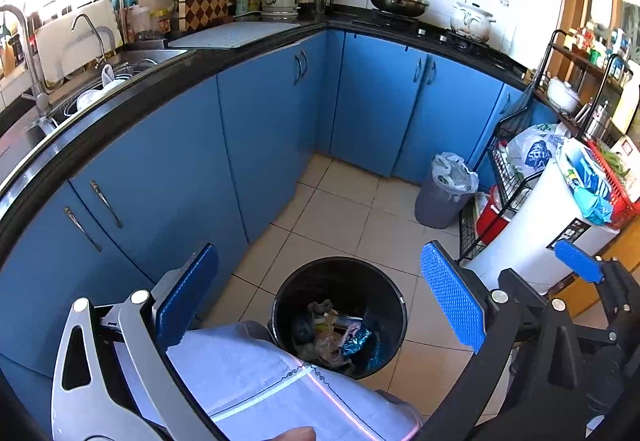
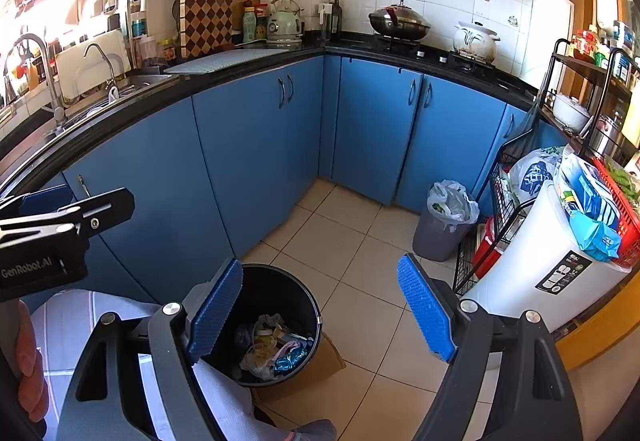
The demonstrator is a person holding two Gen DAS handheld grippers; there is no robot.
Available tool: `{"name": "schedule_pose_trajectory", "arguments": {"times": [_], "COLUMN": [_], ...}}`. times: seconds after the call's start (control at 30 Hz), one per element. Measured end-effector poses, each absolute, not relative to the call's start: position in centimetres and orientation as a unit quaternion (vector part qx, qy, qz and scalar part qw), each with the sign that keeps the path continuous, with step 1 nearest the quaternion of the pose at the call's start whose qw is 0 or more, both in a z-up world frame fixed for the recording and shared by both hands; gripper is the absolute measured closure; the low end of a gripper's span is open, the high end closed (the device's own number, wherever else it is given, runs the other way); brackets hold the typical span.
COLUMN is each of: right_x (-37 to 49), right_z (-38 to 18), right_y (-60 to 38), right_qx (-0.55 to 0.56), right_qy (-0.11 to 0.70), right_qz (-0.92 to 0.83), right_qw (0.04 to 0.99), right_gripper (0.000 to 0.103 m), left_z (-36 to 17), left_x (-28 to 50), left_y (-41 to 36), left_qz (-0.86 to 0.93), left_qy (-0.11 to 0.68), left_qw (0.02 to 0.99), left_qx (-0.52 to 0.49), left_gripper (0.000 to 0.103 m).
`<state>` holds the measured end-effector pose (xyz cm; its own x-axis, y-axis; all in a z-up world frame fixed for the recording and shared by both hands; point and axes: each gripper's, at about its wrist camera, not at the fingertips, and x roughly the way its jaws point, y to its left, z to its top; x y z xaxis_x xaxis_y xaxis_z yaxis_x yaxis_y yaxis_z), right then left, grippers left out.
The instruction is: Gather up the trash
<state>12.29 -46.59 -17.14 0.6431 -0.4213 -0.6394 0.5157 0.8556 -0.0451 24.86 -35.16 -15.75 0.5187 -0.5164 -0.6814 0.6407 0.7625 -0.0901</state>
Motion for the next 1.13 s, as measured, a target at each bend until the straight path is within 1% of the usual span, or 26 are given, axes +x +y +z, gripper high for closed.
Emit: {"name": "schedule_pose_trajectory", "arguments": {"times": [1.13], "right_x": [12.01], "right_z": [-17.69], "right_y": [-46.31], "right_qx": [0.069], "right_qy": [0.347], "right_qz": [-0.255], "right_qw": [0.9], "right_gripper": [0.025], "left_z": [-15.91], "left_x": [24.84], "left_y": [-34.63], "left_qz": [-0.309], "left_qy": [0.371], "left_qw": [0.872], "left_qx": [0.081], "left_gripper": [0.003]}}
